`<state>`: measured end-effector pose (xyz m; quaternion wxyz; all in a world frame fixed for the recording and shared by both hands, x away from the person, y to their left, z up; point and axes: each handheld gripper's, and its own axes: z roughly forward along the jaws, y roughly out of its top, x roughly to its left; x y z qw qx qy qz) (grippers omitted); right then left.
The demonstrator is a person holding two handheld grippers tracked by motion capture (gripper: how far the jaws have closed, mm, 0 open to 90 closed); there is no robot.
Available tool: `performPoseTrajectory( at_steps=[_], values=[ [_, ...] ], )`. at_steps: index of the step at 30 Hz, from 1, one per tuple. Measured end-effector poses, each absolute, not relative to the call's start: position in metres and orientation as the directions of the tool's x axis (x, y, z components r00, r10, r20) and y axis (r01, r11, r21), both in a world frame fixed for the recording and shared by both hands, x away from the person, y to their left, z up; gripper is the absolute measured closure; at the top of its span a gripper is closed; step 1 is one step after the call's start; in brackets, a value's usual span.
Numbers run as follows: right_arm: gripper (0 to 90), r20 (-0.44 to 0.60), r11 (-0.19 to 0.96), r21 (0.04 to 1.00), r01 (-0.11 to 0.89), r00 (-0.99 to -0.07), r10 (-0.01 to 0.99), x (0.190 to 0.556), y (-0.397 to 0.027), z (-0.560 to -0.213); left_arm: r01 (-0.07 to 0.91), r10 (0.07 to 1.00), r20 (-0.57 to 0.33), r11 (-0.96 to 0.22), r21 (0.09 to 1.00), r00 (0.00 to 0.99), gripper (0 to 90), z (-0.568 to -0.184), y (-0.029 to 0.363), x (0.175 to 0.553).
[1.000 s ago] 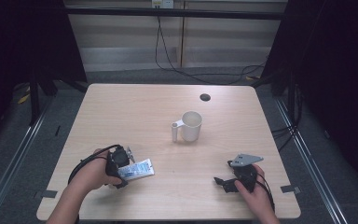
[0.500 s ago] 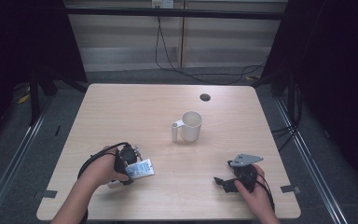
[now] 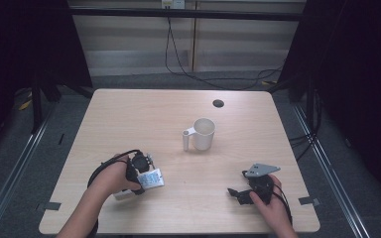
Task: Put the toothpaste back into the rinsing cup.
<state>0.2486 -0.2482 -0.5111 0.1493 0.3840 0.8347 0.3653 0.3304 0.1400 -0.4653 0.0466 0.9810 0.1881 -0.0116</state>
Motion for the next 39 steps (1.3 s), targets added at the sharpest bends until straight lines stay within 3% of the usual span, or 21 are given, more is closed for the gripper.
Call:
performPoseTrajectory(
  at_steps=[25, 31, 39],
  values=[
    [12.8, 0.031, 0.438, 0.724, 0.532, -0.66, 0.75, 0.249, -0.248, -0.511, 0.385, 0.384, -0.022, -0.922, 0.04, 0.923, 42.8, -0.467, 0.131, 0.332],
    [12.7, 0.031, 0.438, 0.724, 0.532, -0.661, 0.75, 0.248, -0.248, -0.511, 0.394, 0.394, -0.02, -0.919, -0.025, 0.919, 46.8, -0.466, 0.123, 0.333],
    [12.8, 0.032, 0.438, 0.725, 0.532, -0.661, 0.75, 0.249, -0.248, -0.511, 0.382, 0.382, 0.015, -0.924, 0.014, 0.924, 59.5, -0.462, 0.126, 0.327]
  ],
)
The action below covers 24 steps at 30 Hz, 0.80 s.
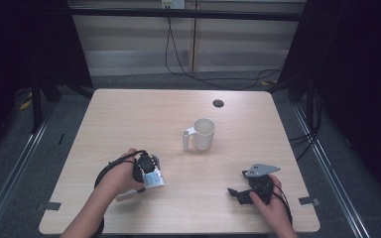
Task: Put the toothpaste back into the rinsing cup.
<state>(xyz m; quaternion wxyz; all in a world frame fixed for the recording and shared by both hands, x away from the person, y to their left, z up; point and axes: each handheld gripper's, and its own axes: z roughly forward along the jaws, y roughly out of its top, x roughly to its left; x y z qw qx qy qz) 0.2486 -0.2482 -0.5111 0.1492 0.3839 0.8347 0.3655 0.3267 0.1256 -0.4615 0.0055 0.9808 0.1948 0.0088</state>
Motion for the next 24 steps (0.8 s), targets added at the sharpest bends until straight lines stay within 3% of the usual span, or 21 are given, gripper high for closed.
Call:
performPoseTrajectory(
  at_steps=[1, 4, 14, 24],
  values=[
    [12.7, 0.031, 0.438, 0.725, 0.532, -0.661, 0.75, 0.249, -0.248, -0.511, 0.399, 0.4, 0.016, -0.916, 0.035, 0.916, 64.4, -0.461, 0.127, 0.325],
    [12.7, 0.031, 0.438, 0.724, 0.532, -0.66, 0.75, 0.249, -0.248, -0.511, 0.414, 0.415, 0.007, -0.908, 0.068, 0.91, 66.8, -0.458, 0.134, 0.324],
    [12.7, 0.031, 0.438, 0.724, 0.533, -0.66, 0.75, 0.248, -0.248, -0.511, 0.474, 0.474, -0.045, -0.862, 0.183, 0.879, 67.6, -0.449, 0.14, 0.319],
    [12.7, 0.032, 0.438, 0.724, 0.533, -0.66, 0.751, 0.248, -0.248, -0.511, 0.474, 0.468, -0.078, -0.867, 0.154, 0.88, 65.4, -0.458, 0.14, 0.322]
  ],
)
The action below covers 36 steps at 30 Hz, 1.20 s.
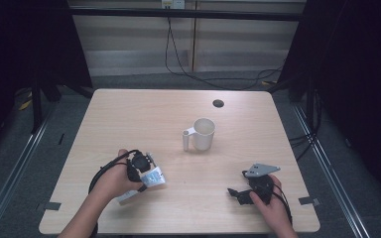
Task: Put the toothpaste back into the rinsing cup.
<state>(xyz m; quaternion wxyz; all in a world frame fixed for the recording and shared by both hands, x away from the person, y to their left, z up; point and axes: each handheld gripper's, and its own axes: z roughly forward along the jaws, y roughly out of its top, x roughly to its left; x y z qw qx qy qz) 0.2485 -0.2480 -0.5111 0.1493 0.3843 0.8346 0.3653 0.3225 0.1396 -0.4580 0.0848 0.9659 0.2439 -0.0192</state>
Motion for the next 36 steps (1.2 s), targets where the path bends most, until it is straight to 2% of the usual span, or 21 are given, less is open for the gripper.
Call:
performPoseTrajectory(
  at_steps=[3, 7, 14, 26, 32, 36],
  values=[
    [12.7, 0.032, 0.438, 0.724, 0.533, -0.66, 0.751, 0.248, -0.248, -0.511, 0.473, 0.466, -0.079, -0.873, 0.117, 0.881, 62.4, -0.46, 0.14, 0.322],
    [12.8, 0.032, 0.437, 0.724, 0.533, -0.66, 0.751, 0.248, -0.248, -0.511, 0.488, 0.481, -0.08, -0.864, 0.127, 0.873, 59.7, -0.461, 0.141, 0.321],
    [12.7, 0.032, 0.437, 0.725, 0.533, -0.66, 0.751, 0.248, -0.248, -0.511, 0.472, 0.465, -0.082, -0.875, 0.109, 0.881, 45.5, -0.463, 0.147, 0.319],
    [12.8, 0.032, 0.438, 0.724, 0.533, -0.66, 0.751, 0.248, -0.248, -0.511, 0.449, 0.447, -0.072, -0.894, 0.014, 0.892, 46.2, -0.465, 0.149, 0.318],
    [12.8, 0.032, 0.437, 0.724, 0.533, -0.66, 0.751, 0.248, -0.248, -0.511, 0.441, 0.44, -0.043, -0.898, 0.004, 0.897, 54.4, -0.465, 0.146, 0.314],
    [12.8, 0.031, 0.439, 0.724, 0.532, -0.661, 0.75, 0.248, -0.248, -0.511, 0.458, 0.458, -0.021, -0.888, 0.033, 0.889, 60.9, -0.463, 0.147, 0.309]
  ],
)
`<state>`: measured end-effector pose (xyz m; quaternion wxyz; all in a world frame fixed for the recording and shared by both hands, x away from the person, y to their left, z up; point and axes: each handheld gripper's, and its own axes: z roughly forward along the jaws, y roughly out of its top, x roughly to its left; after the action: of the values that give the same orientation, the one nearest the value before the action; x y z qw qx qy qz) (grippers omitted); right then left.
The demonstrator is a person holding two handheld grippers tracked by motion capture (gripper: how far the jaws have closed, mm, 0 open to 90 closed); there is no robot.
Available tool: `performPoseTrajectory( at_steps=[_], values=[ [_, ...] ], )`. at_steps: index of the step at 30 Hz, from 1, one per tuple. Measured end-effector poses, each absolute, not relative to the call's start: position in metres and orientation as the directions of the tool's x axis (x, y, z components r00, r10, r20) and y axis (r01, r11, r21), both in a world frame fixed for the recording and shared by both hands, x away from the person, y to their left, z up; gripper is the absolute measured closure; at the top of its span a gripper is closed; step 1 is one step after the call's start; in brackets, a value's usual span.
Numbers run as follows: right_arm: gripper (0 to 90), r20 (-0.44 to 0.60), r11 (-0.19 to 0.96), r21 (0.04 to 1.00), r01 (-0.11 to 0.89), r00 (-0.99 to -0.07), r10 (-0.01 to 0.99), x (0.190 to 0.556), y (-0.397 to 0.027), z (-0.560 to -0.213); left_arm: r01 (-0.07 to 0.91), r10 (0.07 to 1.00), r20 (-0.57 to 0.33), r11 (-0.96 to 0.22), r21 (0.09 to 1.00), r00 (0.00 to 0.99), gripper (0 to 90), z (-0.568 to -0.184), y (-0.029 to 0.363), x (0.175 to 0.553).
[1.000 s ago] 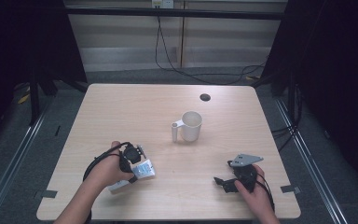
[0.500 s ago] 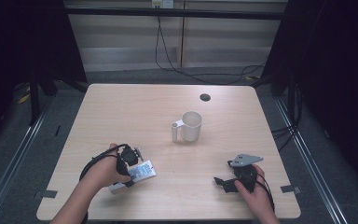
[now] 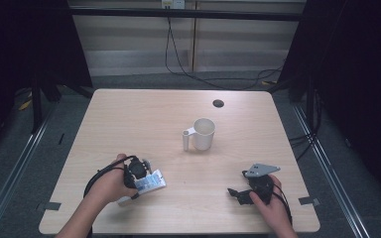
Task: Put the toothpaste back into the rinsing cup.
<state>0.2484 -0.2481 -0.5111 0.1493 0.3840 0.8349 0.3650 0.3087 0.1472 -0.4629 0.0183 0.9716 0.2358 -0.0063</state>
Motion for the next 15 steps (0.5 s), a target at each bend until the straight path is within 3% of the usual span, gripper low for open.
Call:
performPoseTrajectory(
  at_steps=[15],
  values=[
    [12.7, 0.03, 0.44, 0.723, 0.532, -0.661, 0.75, 0.248, -0.248, -0.511, 0.459, 0.466, -0.001, -0.871, 0.175, 0.885, 65.1, -0.441, 0.133, 0.306]
  ],
)
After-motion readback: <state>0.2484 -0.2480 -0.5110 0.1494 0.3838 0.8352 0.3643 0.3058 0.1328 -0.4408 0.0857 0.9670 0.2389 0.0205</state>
